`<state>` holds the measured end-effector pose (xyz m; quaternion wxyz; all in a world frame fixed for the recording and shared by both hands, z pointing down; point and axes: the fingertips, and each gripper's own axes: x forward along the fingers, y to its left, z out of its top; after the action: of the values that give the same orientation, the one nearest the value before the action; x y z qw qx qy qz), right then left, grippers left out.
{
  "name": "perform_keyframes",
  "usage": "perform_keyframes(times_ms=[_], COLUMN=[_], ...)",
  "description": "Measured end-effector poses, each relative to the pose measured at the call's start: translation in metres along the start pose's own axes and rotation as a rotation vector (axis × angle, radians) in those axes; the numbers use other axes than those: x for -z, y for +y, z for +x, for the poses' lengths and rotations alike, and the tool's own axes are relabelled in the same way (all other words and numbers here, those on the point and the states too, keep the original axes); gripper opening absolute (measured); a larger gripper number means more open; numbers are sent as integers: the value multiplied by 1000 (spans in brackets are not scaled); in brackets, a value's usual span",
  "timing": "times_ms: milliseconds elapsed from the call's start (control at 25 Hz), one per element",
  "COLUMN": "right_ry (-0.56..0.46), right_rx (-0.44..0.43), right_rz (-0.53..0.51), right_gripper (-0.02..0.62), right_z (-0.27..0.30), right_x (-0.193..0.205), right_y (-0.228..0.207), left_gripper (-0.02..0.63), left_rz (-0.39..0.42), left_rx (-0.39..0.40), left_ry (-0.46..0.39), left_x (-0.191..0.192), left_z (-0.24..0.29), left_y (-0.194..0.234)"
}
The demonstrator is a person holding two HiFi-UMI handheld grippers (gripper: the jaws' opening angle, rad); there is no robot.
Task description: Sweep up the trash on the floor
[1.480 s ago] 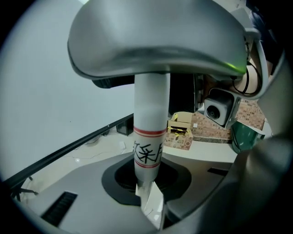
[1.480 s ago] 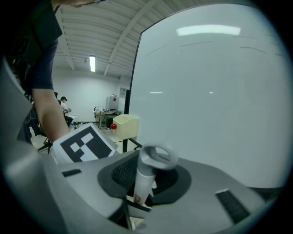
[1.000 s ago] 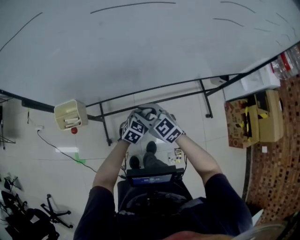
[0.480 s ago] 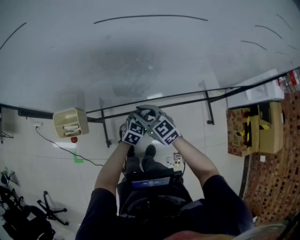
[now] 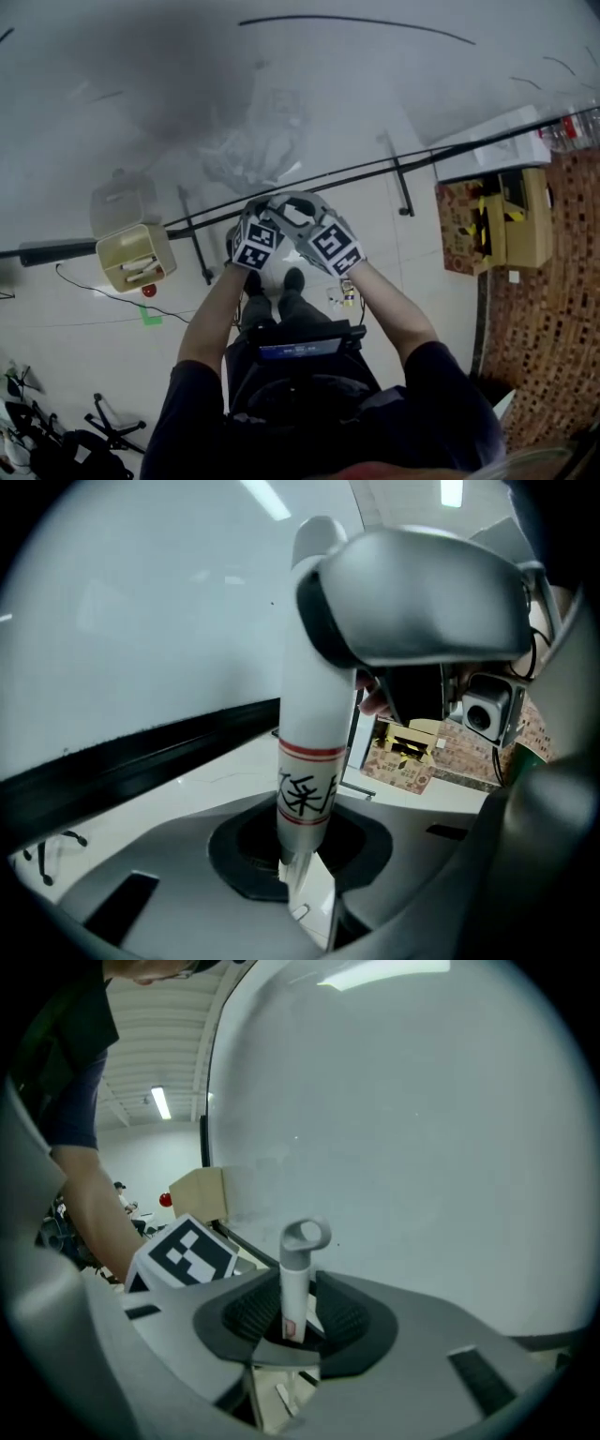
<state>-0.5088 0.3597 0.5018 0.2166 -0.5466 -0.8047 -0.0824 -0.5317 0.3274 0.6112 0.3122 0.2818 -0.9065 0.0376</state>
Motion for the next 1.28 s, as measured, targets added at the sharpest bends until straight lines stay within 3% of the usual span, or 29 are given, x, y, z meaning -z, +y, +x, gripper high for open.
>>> perform_keyframes(times_ms=[240, 440, 520, 600, 640, 800, 1000, 1280], right_ry=[51, 54, 48, 41, 36, 21, 17, 52], right_rx=[51, 28, 26, 19, 18, 59, 56, 43], right_rz=[-65, -62, -67, -82, -87, -54, -41, -33], right_gripper=[111, 110, 110, 114, 115, 117, 115, 115], right_z=[9, 11, 14, 19, 22, 26, 27, 28], right_x=[-1, -2, -4, -6, -6, -7, -6, -4], right_y=[5, 12, 13, 17, 19, 12, 9, 9], left_gripper=[41, 57, 125, 238, 258, 258, 245, 243], left_rz=[-10, -63, -129, -226, -255, -198, -185, -185], left_rx=[10, 20, 42, 71, 67, 6, -23, -44], left_ry=[9, 45, 33, 6, -3, 3, 6, 51], left_x=[-1, 7, 7, 4, 4, 10, 18, 22], left_z=[-3, -12, -17, -24, -28, -50, -72, -56], left_y=[9, 9, 8, 7, 8, 14, 10, 11])
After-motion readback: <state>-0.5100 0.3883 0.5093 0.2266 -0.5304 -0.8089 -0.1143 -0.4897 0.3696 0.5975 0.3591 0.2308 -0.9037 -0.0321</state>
